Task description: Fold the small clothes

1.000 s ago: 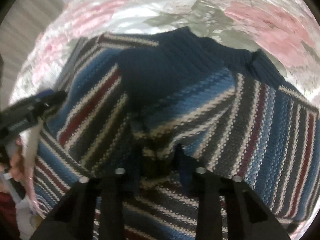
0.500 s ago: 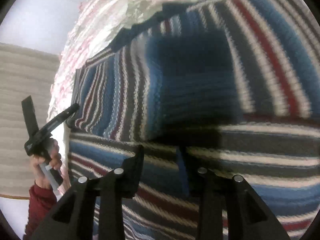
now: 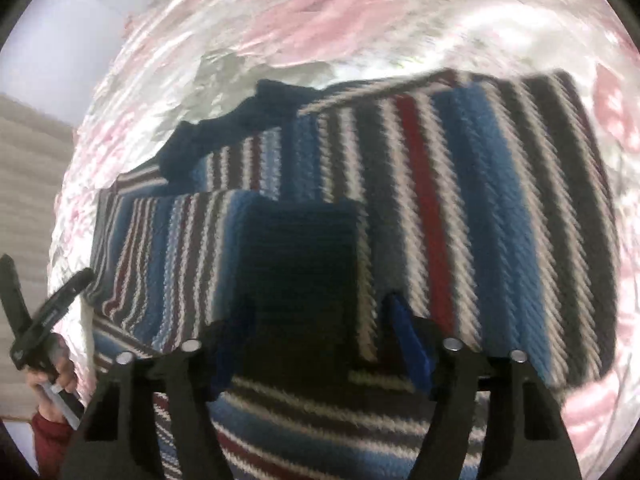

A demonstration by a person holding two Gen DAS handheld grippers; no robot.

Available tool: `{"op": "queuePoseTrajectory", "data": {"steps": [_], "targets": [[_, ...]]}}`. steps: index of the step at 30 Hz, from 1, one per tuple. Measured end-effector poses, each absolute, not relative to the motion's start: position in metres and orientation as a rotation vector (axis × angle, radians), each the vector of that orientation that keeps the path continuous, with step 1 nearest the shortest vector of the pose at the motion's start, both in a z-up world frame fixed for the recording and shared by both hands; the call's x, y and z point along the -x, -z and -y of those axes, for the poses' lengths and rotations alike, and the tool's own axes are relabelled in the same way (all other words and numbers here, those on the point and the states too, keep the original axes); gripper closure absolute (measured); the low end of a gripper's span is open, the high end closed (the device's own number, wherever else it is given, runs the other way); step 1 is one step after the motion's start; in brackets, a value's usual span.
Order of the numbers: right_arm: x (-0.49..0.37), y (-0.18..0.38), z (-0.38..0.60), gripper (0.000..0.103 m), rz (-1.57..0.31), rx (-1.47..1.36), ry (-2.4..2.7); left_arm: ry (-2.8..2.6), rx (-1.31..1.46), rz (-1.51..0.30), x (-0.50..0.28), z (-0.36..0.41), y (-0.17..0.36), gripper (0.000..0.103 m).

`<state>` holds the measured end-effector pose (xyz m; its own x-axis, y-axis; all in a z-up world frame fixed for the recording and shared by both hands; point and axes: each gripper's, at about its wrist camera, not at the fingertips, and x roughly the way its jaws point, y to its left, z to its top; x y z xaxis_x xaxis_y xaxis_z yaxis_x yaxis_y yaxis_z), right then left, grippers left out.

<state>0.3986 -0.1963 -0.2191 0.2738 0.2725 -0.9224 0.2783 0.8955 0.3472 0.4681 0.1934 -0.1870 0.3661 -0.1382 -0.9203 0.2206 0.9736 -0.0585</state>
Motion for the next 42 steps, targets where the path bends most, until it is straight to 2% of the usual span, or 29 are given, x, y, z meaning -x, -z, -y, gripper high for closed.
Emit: {"op": "queuePoseTrajectory", "data": {"steps": [3, 4, 6, 11, 13, 16, 18, 20, 21, 23, 25, 27, 32, 34, 36, 42], "targets": [[-0.404, 0.216, 0.183, 0.075, -1.279, -0.449, -0.029, 0.222, -0.103, -1.165, -0.469, -0.193, 0.185, 0.025], [-0.405, 0.213, 0.182, 0.081, -1.267, -0.451, -0.047, 0.220, -0.102, -1.163, -0.469, -0.193, 0.184, 0.025], [-0.404, 0.205, 0.185, 0.084, -1.231, -0.494, -0.088, 0.221, -0.096, -1.156, -0.469, -0.193, 0.182, 0.025], [-0.405, 0.166, 0.208, 0.085, -1.060, -0.531, -0.085, 0.223, -0.100, -1.136, -0.469, -0.184, 0.181, 0.022], [-0.411, 0.165, 0.215, 0.085, -1.050, -0.529, -0.070, 0.223, -0.114, -1.142, -0.470, -0.176, 0.187, 0.022], [-0.424, 0.186, 0.218, 0.083, -1.120, -0.463, -0.020, 0.218, -0.127, -1.167, -0.470, -0.168, 0.199, 0.022], [-0.425, 0.204, 0.221, 0.077, -1.179, -0.479, 0.014, 0.208, -0.143, -1.180, -0.469, -0.165, 0.207, 0.022], [-0.416, 0.215, 0.227, 0.075, -1.191, -0.509, 0.022, 0.206, -0.169, -1.173, -0.466, -0.163, 0.211, 0.022], [-0.413, 0.216, 0.229, 0.069, -1.191, -0.523, 0.020, 0.210, -0.174, -1.166, -0.464, -0.163, 0.210, 0.022], [-0.405, 0.218, 0.231, 0.065, -1.190, -0.556, 0.001, 0.226, -0.171, -1.159, -0.461, -0.164, 0.207, 0.021], [-0.403, 0.218, 0.228, 0.068, -1.199, -0.523, 0.000, 0.232, -0.168, -1.159, -0.459, -0.163, 0.208, 0.020], [-0.406, 0.220, 0.226, 0.076, -1.223, -0.466, 0.031, 0.223, -0.189, -1.171, -0.459, -0.159, 0.214, 0.020], [-0.408, 0.226, 0.218, 0.077, -1.241, -0.415, 0.082, 0.205, -0.210, -1.191, -0.461, -0.155, 0.220, 0.018], [-0.400, 0.213, 0.217, 0.069, -1.212, -0.428, 0.069, 0.214, -0.183, -1.197, -0.456, -0.159, 0.209, 0.018], [-0.384, 0.198, 0.216, 0.054, -1.178, -0.455, 0.035, 0.240, -0.161, -1.190, -0.445, -0.164, 0.194, 0.018], [-0.286, 0.163, 0.194, 0.043, -1.180, -0.356, -0.009, 0.253, -0.226, -1.176, -0.378, -0.198, 0.164, 0.015]]}}
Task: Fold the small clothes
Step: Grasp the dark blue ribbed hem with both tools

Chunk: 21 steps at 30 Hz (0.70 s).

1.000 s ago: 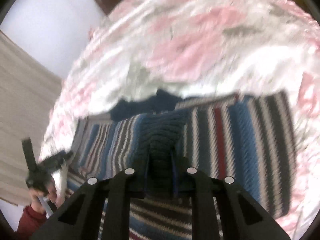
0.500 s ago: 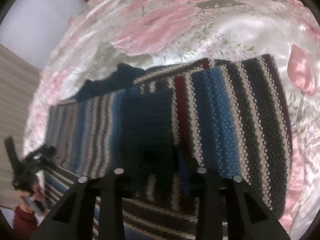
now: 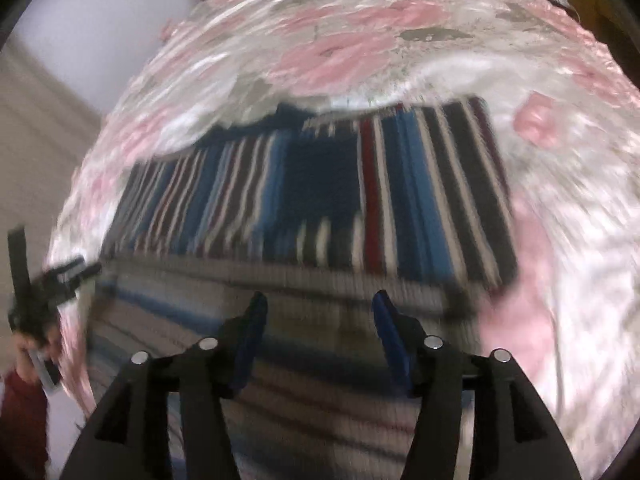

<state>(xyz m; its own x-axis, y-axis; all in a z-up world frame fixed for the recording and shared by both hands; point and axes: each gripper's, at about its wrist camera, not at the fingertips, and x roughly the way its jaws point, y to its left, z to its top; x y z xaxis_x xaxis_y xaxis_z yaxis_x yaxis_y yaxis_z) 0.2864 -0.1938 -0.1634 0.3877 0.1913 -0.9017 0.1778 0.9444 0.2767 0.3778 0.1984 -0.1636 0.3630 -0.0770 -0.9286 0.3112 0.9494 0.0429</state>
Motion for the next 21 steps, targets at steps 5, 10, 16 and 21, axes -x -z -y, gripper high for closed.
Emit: {"op": "queuePoseTrajectory", "data": {"steps": [5, 10, 16, 21], "targets": [[-0.201, 0.165, 0.180, 0.035, -1.230, -0.304, 0.012, 0.210, -0.237, -1.239, -0.308, -0.241, 0.170, 0.014], [-0.133, 0.178, 0.171, 0.031, -1.279, -0.371, 0.051, 0.166, -0.182, -1.313, -0.256, -0.274, 0.182, 0.014], [-0.083, 0.189, 0.161, 0.027, -1.302, -0.451, 0.068, 0.189, -0.141, -1.356, -0.215, -0.286, 0.191, 0.014], [-0.061, 0.201, 0.150, 0.026, -1.320, -0.429, 0.070, 0.192, -0.067, -1.408, -0.199, -0.300, 0.207, 0.014]]}}
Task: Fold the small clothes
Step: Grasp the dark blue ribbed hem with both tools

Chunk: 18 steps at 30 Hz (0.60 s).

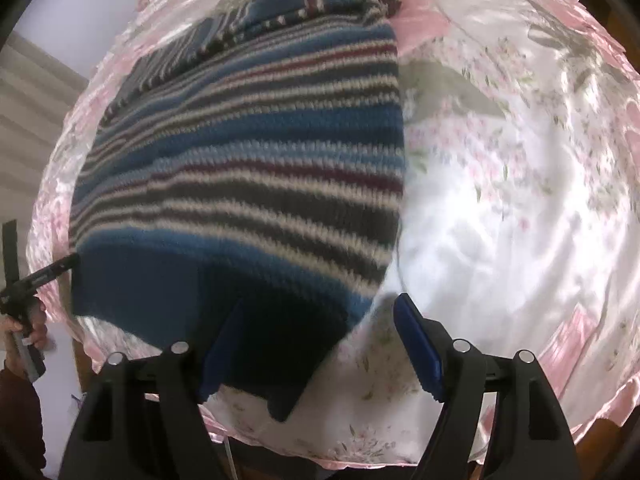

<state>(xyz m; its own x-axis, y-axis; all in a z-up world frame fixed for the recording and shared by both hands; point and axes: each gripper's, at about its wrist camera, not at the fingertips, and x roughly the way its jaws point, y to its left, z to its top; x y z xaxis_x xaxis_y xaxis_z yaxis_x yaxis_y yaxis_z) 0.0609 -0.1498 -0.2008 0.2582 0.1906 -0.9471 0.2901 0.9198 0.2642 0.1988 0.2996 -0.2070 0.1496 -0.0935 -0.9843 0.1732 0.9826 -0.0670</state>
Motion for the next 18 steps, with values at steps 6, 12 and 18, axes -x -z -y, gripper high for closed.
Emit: {"op": "queuePoseTrajectory", "data": {"steps": [6, 12, 18], "targets": [[-0.051, 0.213, 0.141, 0.026, -1.340, -0.477, 0.046, 0.227, -0.024, -1.437, -0.186, -0.300, 0.211, 0.014], [-0.052, 0.216, 0.132, 0.025, -1.344, -0.485, 0.019, 0.262, 0.031, -1.460, -0.181, -0.299, 0.214, 0.015], [-0.053, 0.219, 0.124, 0.037, -1.352, -0.498, -0.031, 0.277, 0.017, -1.466, -0.177, -0.285, 0.213, 0.033]]}}
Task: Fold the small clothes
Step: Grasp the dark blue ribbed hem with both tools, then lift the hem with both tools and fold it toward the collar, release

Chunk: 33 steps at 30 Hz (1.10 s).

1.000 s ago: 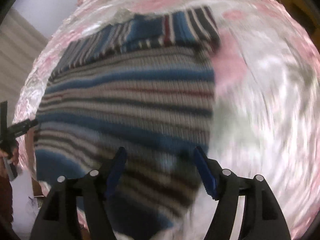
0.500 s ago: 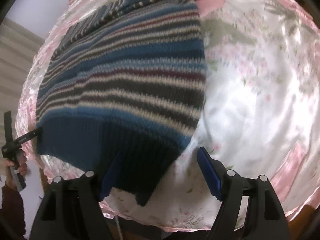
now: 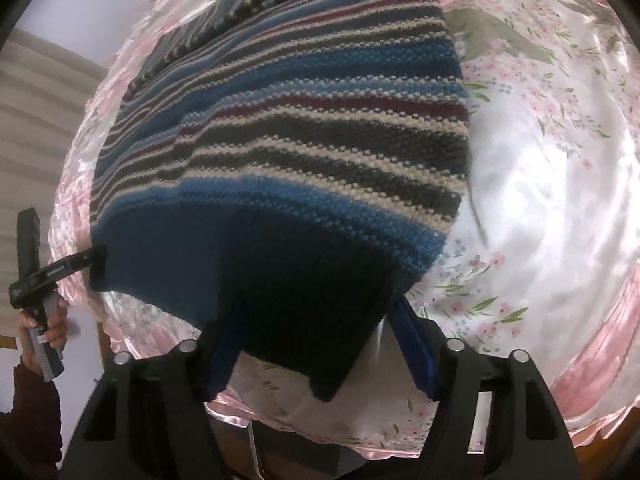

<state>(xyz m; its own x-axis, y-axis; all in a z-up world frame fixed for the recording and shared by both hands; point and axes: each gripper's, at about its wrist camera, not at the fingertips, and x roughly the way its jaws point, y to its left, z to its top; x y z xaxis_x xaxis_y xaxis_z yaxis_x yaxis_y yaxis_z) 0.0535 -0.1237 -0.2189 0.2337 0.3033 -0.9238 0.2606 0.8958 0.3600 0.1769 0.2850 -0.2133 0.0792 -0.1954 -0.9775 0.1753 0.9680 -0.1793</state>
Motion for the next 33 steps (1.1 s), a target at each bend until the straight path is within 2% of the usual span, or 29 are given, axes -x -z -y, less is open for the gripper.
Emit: {"op": "queuePoseTrajectory", "data": {"steps": [1, 2, 3, 4, 5, 6, 7, 8, 11, 19, 27, 33], "targets": [[-0.053, 0.219, 0.123, 0.041, -1.354, -0.489, -0.030, 0.273, 0.020, -1.465, -0.175, -0.281, 0.212, 0.039], [-0.052, 0.220, 0.123, 0.051, -1.353, -0.481, -0.028, 0.269, 0.023, -1.462, -0.179, -0.281, 0.211, 0.047], [-0.051, 0.220, 0.124, 0.060, -1.351, -0.476, -0.028, 0.269, 0.029, -1.461, -0.179, -0.281, 0.209, 0.049], [-0.050, 0.220, 0.125, 0.065, -1.349, -0.477, -0.033, 0.263, 0.037, -1.458, -0.179, -0.284, 0.207, 0.056], [-0.051, 0.220, 0.126, 0.076, -1.348, -0.482, -0.039, 0.252, 0.037, -1.452, -0.181, -0.284, 0.206, 0.065], [-0.050, 0.220, 0.127, 0.086, -1.346, -0.487, -0.044, 0.252, 0.046, -1.449, -0.181, -0.285, 0.205, 0.069], [-0.049, 0.219, 0.128, 0.088, -1.339, -0.498, -0.058, 0.259, 0.063, -1.441, -0.181, -0.286, 0.202, 0.084], [-0.049, 0.216, 0.130, 0.091, -1.328, -0.507, -0.068, 0.268, 0.079, -1.439, -0.181, -0.288, 0.200, 0.088], [-0.048, 0.205, 0.133, 0.092, -1.288, -0.536, -0.113, 0.284, 0.106, -1.410, -0.181, -0.289, 0.186, 0.092], [-0.063, 0.166, 0.153, 0.093, -1.184, -0.631, -0.185, 0.356, 0.147, -1.319, -0.196, -0.282, 0.146, 0.092], [-0.101, 0.153, 0.173, 0.093, -1.167, -0.584, -0.143, 0.338, 0.167, -1.290, -0.233, -0.282, 0.147, 0.092], [-0.145, 0.163, 0.202, 0.093, -1.151, -0.683, -0.117, 0.303, 0.234, -1.273, -0.268, -0.282, 0.157, 0.092]]}}
